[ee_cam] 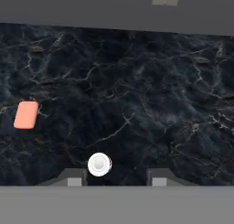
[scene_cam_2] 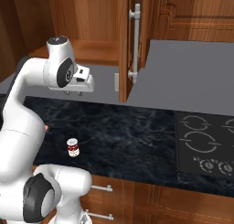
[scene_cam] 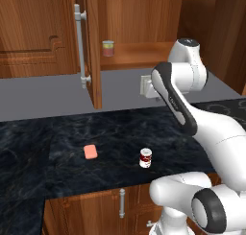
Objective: Restock the canned food cabinet by taking the new fresh canned food from the counter and placing it in the cabinet. Then, take the old canned food from the cabinet and place it on the counter.
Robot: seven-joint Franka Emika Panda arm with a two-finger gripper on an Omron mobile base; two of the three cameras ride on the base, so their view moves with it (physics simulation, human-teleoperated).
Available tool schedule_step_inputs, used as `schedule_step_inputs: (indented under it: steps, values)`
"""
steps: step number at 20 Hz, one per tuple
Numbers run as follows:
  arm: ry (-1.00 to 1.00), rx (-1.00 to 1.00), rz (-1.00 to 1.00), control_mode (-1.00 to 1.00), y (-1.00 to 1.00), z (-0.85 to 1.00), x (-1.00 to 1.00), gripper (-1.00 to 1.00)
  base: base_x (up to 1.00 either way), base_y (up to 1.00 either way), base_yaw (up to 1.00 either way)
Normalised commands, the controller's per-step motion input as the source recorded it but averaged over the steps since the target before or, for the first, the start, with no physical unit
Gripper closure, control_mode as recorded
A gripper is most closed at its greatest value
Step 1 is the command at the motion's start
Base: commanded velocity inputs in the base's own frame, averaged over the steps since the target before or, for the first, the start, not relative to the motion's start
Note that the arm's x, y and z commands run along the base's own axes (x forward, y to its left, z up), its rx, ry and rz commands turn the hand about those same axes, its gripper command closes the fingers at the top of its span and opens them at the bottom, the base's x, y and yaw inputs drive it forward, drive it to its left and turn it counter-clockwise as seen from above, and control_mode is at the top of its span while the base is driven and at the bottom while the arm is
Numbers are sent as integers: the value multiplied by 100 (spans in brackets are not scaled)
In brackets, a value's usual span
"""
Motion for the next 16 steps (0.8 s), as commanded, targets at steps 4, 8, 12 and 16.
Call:
schedule_step_inputs:
  steps: [4,8,12,16]
  values:
    - [0,-1,-1,-100,12,0,-8,-100,0,0,0]
    - [2,2,0,-100,0,-41,-35,-100,0,0,0]
    - [11,0,0,-100,3,-96,-23,-100,0,0,0]
    - [15,-1,0,-100,14,-100,-17,-100,0,0,0]
